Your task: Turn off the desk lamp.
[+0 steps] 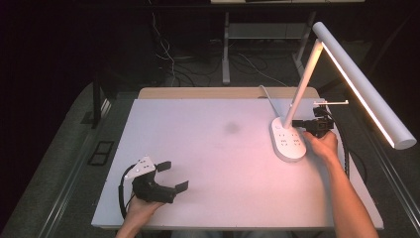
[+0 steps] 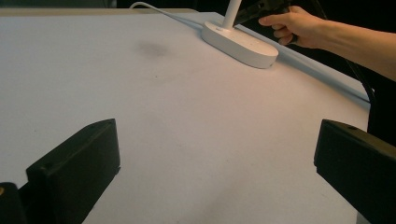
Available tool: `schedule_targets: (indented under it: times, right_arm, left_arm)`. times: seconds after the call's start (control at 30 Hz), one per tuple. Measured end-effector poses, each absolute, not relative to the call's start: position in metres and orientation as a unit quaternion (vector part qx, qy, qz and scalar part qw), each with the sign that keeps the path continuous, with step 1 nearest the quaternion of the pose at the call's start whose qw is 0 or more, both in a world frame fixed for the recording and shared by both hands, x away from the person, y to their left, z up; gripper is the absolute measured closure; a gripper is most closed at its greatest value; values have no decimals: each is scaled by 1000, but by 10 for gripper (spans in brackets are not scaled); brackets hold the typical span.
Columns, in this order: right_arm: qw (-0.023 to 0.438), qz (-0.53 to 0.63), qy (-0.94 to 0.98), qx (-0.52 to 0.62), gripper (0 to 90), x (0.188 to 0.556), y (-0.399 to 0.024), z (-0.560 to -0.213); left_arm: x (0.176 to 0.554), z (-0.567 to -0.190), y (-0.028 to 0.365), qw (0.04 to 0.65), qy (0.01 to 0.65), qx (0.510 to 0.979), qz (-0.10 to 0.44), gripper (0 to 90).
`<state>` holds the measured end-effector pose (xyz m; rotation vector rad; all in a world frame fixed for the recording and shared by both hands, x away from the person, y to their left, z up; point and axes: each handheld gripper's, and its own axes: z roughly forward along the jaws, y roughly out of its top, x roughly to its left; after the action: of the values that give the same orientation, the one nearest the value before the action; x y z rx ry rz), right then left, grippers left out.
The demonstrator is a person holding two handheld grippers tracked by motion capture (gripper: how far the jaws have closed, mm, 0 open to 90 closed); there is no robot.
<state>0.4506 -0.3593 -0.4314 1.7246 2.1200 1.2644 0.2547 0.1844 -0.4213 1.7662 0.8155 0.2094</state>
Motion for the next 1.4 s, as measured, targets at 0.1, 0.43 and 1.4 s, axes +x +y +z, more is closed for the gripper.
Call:
schedule_targets:
  times: [0.1, 0.43, 1.4]
  right_arm:
    - [65, 425, 697, 574, 900, 449, -359, -433]
    - [70, 425, 695, 576, 900, 450, -358, -433]
    - [66, 455, 670, 582, 900, 445, -361, -439]
  left_arm:
    - [254, -421, 183, 559, 346, 749, 89, 0]
    - [255, -421, 186, 560, 347, 747, 90, 0]
    - [254, -420, 186, 560, 347, 747, 93, 0]
